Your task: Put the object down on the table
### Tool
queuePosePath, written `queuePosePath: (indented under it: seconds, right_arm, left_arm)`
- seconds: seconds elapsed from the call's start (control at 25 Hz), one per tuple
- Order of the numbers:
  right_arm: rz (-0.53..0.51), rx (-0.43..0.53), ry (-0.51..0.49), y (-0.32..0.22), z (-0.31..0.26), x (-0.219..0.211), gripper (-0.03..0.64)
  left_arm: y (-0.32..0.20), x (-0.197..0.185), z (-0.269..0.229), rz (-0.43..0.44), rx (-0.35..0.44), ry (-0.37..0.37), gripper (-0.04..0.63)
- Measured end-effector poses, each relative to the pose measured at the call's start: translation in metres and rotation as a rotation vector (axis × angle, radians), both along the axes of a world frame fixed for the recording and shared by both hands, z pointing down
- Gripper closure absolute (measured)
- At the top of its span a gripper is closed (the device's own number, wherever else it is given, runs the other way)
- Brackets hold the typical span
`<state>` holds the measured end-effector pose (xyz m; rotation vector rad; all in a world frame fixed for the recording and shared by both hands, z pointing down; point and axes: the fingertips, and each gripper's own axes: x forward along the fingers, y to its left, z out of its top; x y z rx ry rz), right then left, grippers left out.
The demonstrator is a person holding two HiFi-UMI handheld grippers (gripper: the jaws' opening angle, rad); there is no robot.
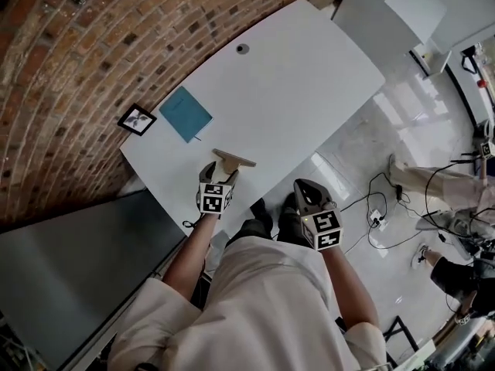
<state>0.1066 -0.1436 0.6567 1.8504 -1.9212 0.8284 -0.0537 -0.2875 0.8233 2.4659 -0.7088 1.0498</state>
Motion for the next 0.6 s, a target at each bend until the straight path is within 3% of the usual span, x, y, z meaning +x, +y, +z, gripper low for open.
queuePosePath:
  seconds: [0.32, 0.6]
  right_arm:
    - [-0.113, 0.044, 0.013, -0.018, -0.029, -0.003, 0.614]
    - [-0.228, 0.068, -0.011, -0.026, -0.044, -0.003, 0.614]
  left_arm:
    - [-0.004, -0.019, -0.058, -0.103, 0.07, 0.051, 0.335]
    - [0.012, -0.033, -0.112, -0.221, 0.115, 0.107, 0.357]
